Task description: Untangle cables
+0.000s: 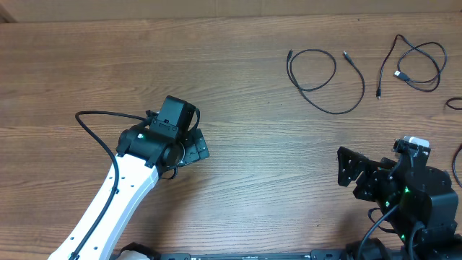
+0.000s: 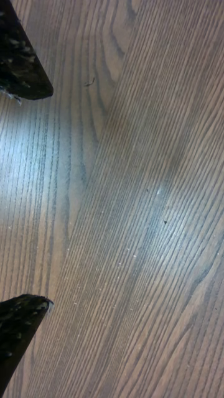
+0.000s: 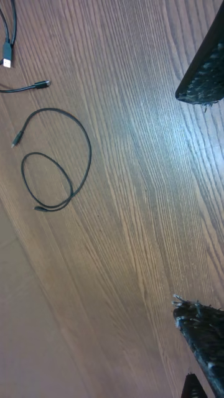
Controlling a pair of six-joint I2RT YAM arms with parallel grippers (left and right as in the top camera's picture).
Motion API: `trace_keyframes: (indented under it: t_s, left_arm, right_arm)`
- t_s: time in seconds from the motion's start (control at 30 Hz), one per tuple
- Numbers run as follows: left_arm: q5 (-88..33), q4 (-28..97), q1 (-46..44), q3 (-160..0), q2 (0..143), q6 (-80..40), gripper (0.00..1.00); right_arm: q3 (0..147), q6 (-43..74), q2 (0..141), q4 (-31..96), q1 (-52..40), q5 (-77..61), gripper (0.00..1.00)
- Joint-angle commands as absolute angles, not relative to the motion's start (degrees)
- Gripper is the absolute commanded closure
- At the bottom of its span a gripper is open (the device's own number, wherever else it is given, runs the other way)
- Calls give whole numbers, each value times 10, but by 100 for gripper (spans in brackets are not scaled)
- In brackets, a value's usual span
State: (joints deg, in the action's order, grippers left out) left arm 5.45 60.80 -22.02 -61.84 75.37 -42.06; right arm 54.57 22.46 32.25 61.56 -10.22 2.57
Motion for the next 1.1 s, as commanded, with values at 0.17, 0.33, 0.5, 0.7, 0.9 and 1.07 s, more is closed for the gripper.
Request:
trace_keyframes:
  t_s: [0.17,0.33,0.5,0.7,0.9,1.07]
  left_arm:
    - [64,608,-219,-616,749,-429,0]
    - [64,608,-219,-616,749,-429,0]
    - [64,608,-219,-616,749,-429,0]
    - [64,608,-219,-616,749,-429,0]
    - [64,608,-219,-616,749,-429,0]
    - [64,608,-219,-616,749,-429,0]
  right_arm:
    - [543,227,321,615,-102,34,0]
    - [543,227,321,615,-80,34,0]
    - [543,227,321,615,-63,34,0]
    - [543,227,307,615,-63,34,0]
    - [539,227,252,615,-62,34,0]
    - [502,227,183,615,-40,34,0]
